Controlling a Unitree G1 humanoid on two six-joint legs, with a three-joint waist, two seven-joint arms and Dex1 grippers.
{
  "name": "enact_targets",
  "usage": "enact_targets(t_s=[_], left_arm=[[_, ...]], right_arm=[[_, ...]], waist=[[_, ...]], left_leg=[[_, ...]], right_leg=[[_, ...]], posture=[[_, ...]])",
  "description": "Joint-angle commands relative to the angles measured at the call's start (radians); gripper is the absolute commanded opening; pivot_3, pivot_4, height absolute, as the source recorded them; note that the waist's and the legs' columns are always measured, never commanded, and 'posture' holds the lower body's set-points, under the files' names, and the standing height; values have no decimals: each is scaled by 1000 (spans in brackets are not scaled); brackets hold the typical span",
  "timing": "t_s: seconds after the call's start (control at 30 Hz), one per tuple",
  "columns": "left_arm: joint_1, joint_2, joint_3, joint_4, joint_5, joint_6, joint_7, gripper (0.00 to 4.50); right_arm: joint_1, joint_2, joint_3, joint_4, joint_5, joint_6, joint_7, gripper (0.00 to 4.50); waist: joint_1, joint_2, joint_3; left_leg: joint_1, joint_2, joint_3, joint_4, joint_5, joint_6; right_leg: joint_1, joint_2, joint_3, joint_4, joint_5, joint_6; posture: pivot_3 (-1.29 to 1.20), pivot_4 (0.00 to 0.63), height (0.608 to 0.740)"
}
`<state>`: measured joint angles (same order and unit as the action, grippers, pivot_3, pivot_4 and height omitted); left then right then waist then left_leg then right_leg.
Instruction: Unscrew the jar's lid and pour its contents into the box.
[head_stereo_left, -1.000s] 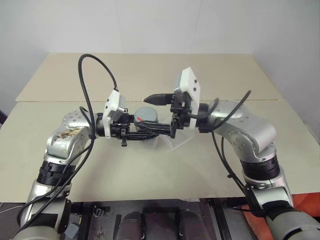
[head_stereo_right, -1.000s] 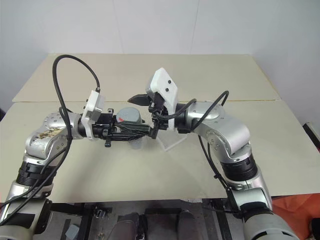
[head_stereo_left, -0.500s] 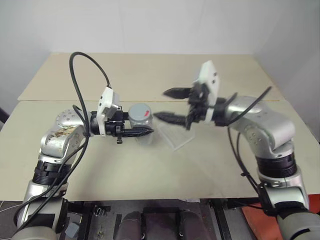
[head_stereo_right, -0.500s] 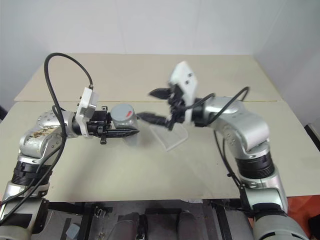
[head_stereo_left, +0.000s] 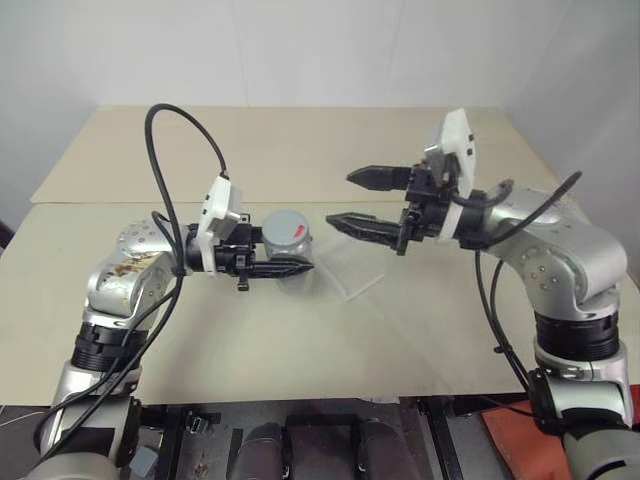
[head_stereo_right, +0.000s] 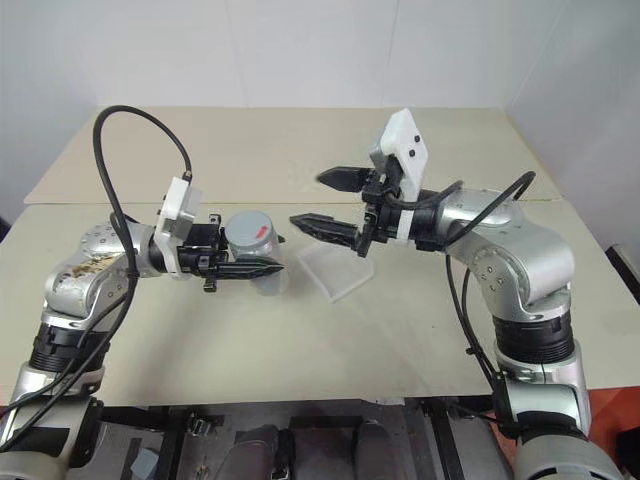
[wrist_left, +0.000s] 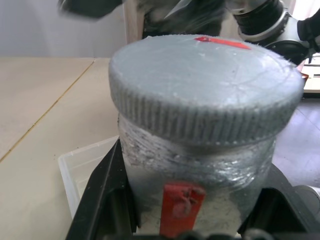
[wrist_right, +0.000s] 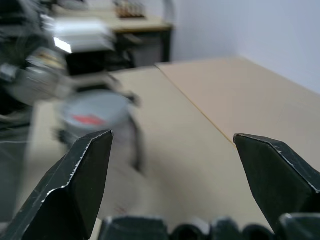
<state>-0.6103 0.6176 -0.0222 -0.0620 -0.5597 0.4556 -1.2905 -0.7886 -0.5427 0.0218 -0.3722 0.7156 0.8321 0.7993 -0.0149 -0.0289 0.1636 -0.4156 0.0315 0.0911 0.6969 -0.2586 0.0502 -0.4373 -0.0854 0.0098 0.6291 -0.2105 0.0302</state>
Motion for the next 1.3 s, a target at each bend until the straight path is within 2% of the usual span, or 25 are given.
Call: enact_targets(t_s=[0.03,0.3,0.57,1.3], left_arm=[[-14,-8,2,-16,-1,-22,7,1939],[-10,-4,8,-30,-1,-14,11,1939],[-4,6,12,-42,-6,-6,11,1939],[4,27,16,-43,-15,-15,6,1939]], right_arm=[[-38,36,36,-52,8,1,-25,4467],[-83,136,162,-2,-91,-15,-89,4467],[-103,193,181,51,-161,-34,-116,4467],[-24,34,31,41,-132,-22,-125,4467]], waist=[[0,0,0],[1,0,0],[2,0,0],[2,0,0]], left_leg=[[0,0,0,0,0,0],[0,0,0,1,0,-1],[0,0,0,1,0,-1],[0,0,0,1,0,-1]], right_leg=[[0,0,0,1,0,0],[0,0,0,1,0,0],[0,0,0,1,0,0],[0,0,0,1,0,0]], posture=[[0,150,740],[0,150,740],[0,150,740],[0,150,740]])
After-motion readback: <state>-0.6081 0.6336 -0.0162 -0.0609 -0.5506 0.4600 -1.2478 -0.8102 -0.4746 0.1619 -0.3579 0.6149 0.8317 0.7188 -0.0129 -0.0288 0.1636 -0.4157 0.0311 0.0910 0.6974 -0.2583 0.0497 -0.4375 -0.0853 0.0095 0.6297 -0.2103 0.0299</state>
